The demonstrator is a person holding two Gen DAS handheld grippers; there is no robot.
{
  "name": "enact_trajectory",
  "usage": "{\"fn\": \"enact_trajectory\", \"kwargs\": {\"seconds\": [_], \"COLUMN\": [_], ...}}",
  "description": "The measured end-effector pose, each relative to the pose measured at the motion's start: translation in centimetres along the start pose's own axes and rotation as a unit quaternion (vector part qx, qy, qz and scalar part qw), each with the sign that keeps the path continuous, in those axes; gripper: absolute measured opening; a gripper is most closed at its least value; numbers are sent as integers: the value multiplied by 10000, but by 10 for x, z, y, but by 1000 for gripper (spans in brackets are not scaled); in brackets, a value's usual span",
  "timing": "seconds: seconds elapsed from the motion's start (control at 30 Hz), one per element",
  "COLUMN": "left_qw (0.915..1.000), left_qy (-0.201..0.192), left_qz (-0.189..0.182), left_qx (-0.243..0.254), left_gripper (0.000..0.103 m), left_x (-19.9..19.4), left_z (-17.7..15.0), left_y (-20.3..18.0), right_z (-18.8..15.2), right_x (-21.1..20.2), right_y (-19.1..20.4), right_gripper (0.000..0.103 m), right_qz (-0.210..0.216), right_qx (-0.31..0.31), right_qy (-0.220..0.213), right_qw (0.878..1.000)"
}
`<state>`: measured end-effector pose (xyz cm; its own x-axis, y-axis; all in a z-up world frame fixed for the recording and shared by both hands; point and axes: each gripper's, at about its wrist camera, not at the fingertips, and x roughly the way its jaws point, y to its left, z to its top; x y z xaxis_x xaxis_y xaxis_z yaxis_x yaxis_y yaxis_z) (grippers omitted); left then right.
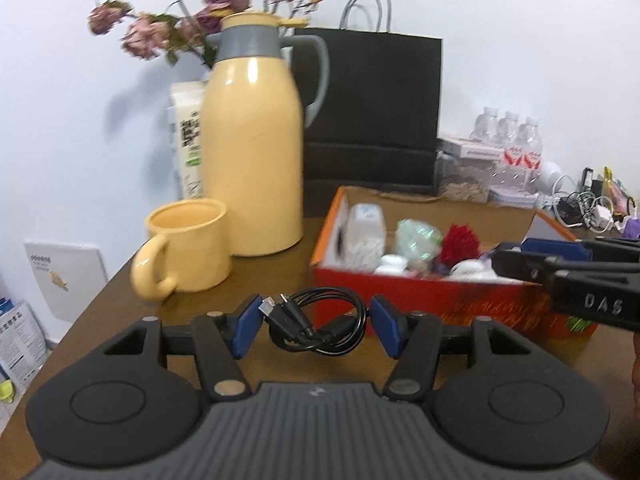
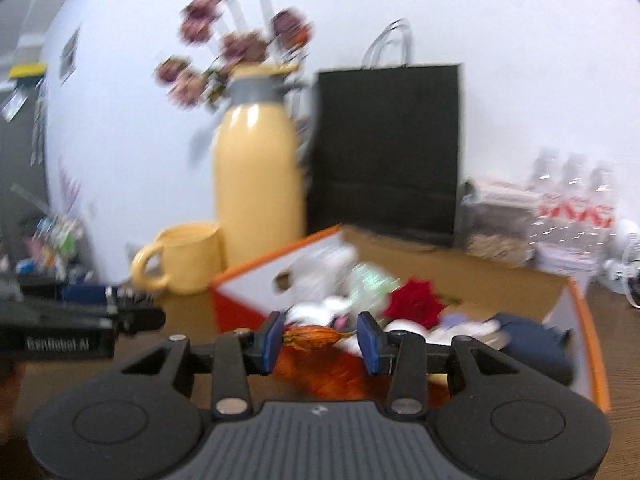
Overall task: Organize objects
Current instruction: 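Lower the cable bundle and orange piece into the box and open both grippers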
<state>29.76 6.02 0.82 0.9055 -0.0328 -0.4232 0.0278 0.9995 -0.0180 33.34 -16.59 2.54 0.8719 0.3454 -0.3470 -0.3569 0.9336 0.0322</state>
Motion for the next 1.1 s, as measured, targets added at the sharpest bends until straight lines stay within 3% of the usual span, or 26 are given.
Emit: {"fn": "enact_trajectory", "kwargs": {"seconds": [0.17, 0.4, 0.73, 0.77, 0.83, 0.87, 0.9, 0.93, 1.0, 1.1], "left_qw": [9997, 9994, 9995, 9995, 9994, 9993, 9991, 9988, 9987, 9990], "left_qy": [-172, -254, -224, -210, -249, -300, -360, -428, -484, -443], "left_qz": [-152, -162, -232, -240, -208, -190, -189, -199, -183, -115], "left_qx": [-88, -152, 15, 43, 84, 106, 116, 105, 23, -21], "left_gripper": [60, 60, 61, 63, 76, 89, 103, 103, 103, 103], "left_x": [22, 59, 97, 100, 102, 102, 101, 99, 97, 95], "left_z": [25, 46, 54, 53, 51, 50, 49, 49, 50, 51], "left_y": [-29, -60, -78, -79, -80, -79, -79, -77, -75, -74], "right_z": [13, 17, 19, 18, 17, 16, 15, 15, 13, 14], "right_x": [-8, 2, 29, 31, 35, 37, 38, 39, 39, 35], "right_y": [-31, -64, -94, -96, -99, -100, -102, -103, -104, -104], "right_gripper": [39, 39, 39, 39, 40, 40, 47, 56, 93, 102], "right_qz": [-335, -719, -964, -974, -994, -1003, -1009, -1026, -1080, -1203], "right_qx": [261, 316, 294, 301, 313, 318, 316, 314, 317, 294], "right_qy": [-210, -145, -10, 18, 71, 107, 137, 172, 137, 10], "right_qw": [9989, 9968, 9949, 9948, 9945, 9944, 9943, 9941, 9936, 9923]}}
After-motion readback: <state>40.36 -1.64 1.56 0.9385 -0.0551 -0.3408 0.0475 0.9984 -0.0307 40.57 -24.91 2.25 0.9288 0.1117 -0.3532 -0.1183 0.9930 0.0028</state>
